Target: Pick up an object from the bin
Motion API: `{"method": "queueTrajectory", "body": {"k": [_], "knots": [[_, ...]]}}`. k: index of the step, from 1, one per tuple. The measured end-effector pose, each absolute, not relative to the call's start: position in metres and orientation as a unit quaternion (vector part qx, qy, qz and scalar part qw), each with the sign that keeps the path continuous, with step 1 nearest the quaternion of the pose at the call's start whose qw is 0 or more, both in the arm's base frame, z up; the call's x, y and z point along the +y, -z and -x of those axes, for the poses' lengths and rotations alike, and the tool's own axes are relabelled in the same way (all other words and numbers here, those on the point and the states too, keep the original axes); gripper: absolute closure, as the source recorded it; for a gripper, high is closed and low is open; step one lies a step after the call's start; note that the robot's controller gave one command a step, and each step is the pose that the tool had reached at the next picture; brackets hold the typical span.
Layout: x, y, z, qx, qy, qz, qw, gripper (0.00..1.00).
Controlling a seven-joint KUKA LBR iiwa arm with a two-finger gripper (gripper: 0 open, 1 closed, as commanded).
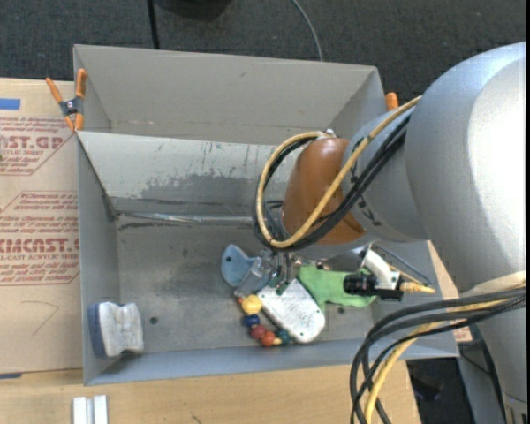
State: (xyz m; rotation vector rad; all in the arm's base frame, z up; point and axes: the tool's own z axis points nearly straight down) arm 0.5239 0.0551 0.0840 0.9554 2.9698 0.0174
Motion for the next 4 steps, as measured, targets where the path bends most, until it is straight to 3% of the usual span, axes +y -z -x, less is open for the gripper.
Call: {"method": "queueTrajectory", "body": {"k": [4], "knots": [[0.0551, -0.084, -0.5239, 0.952, -0.006, -0.306, 0.011, 1.0]]}}
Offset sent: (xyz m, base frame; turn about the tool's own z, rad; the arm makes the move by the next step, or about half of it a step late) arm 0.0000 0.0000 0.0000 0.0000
